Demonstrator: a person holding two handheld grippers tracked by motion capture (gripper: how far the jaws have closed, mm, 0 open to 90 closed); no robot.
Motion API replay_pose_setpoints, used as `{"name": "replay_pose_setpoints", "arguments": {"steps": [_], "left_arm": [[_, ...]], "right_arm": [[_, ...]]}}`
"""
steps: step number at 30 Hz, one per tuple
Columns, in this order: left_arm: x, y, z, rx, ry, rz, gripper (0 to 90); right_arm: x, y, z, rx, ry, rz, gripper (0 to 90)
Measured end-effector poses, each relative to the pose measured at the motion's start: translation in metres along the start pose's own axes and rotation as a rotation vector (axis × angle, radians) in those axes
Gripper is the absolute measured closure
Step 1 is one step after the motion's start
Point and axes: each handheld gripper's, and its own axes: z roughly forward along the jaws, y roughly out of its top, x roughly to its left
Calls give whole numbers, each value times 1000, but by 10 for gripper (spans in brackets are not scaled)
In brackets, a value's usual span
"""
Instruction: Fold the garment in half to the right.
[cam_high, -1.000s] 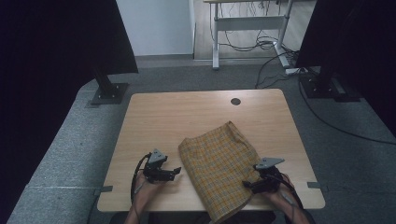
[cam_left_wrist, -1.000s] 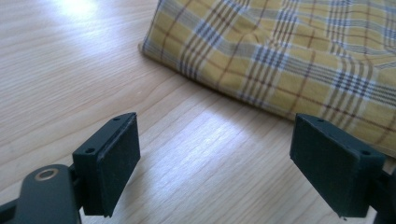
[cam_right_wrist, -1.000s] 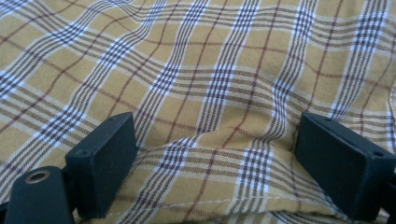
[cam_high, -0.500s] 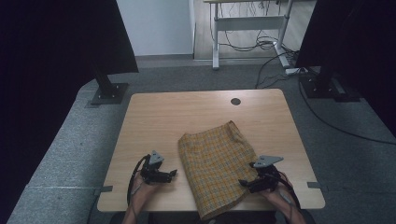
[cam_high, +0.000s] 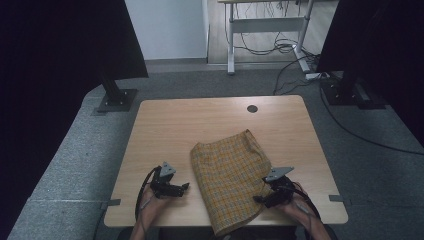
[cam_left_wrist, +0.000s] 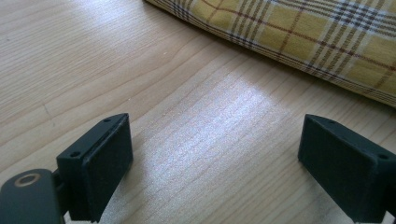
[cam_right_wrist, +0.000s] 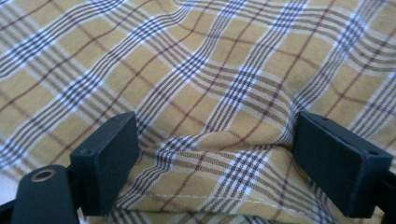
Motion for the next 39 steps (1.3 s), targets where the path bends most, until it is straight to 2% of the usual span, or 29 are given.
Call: {"name": "replay_pose_setpoints", "arguments": {"steps": [5, 12, 14, 16, 19, 21, 23, 25, 27, 29, 33, 39], "left_arm": [[0, 0, 0, 1, 2, -2, 96], [1, 0, 0, 2, 5, -6, 91], [1, 0, 0, 2, 6, -6, 91], [2, 0, 0, 2, 6, -6, 91], [3, 0, 0, 3, 4, -3, 88], [3, 0, 0, 6, -1, 2, 82], [3, -1, 0, 9, -8, 9, 70], [4, -1, -1, 11, -14, 14, 59], [4, -2, -1, 14, -19, 18, 48], [5, -2, -2, 16, -21, 21, 43], [5, -3, -2, 16, -21, 21, 44], [8, -4, -3, 17, -27, 24, 40]], "right_arm": [[7, 2, 2, -2, -70, 64, 165], [21, 9, 11, -24, -215, 211, 167], [22, 11, 11, -29, -201, 197, 160], [21, 14, 5, -31, -170, 154, 154], [19, 16, -10, -75, -114, 57, 155], [15, 16, -12, -44, -63, -8, 134], [9, 12, -9, -23, -21, -37, 136], [4, 8, -2, -16, 16, -25, 138], [1, 6, 3, -17, 28, 3, 138], [3, 7, 4, -5, 14, 8, 139], [11, 12, 11, 1, -51, 26, 139], [9, 28, 24, 16, -64, 41, 139]]}}
